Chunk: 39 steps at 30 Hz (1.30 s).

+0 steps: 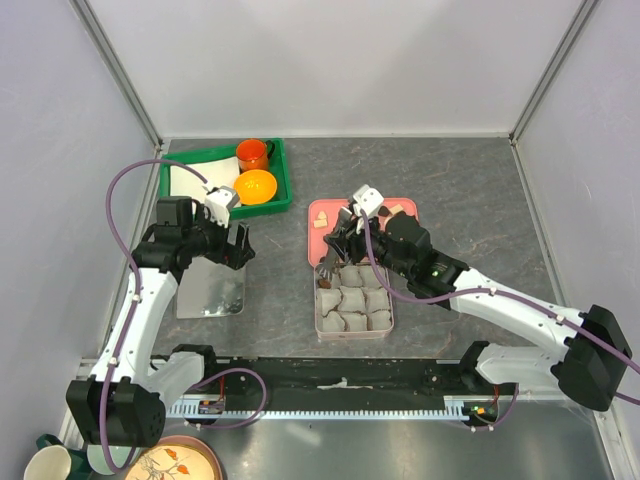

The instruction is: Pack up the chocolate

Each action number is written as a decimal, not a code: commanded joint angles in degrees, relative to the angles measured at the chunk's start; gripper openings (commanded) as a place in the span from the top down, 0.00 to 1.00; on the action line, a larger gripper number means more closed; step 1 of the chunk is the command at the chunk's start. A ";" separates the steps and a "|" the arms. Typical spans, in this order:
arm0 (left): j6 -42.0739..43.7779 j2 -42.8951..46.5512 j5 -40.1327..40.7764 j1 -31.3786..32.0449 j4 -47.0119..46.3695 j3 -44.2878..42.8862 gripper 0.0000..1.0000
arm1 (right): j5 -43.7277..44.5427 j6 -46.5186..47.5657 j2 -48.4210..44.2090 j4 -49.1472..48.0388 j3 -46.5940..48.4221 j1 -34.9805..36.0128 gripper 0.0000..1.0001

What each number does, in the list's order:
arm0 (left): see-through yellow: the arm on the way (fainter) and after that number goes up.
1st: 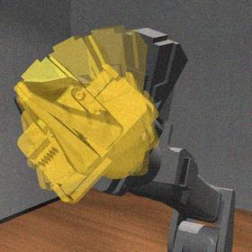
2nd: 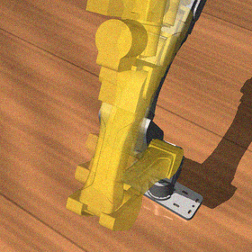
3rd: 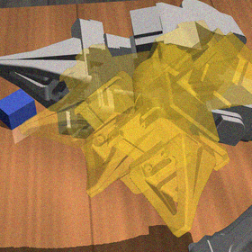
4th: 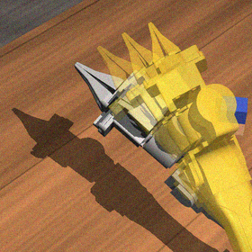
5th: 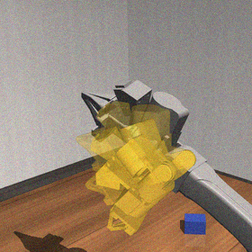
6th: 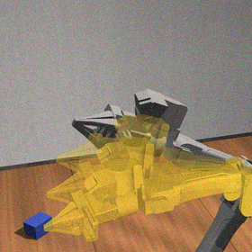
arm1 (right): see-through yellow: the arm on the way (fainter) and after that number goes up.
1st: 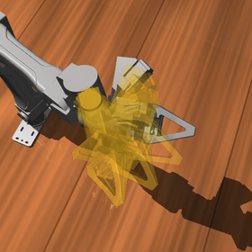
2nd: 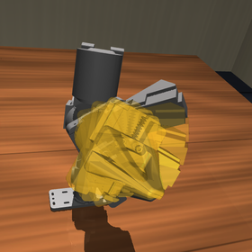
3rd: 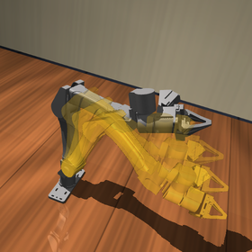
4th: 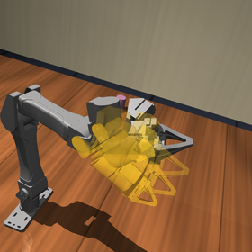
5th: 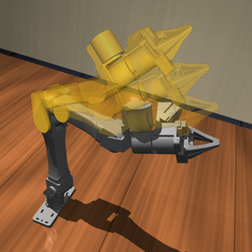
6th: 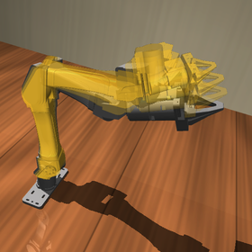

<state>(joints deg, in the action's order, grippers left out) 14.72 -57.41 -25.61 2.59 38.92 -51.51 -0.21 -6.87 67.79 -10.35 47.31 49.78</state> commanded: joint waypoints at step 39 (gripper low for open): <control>2.77 0.81 0.91 -0.39 -0.33 -1.32 0.05 | -1.46 4.33 28.97 -14.87 21.25 -11.46 0.64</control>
<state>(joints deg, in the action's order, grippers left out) 15.25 -56.66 -25.52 2.59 39.07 -51.46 -0.45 -1.91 96.03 -19.73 65.06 38.76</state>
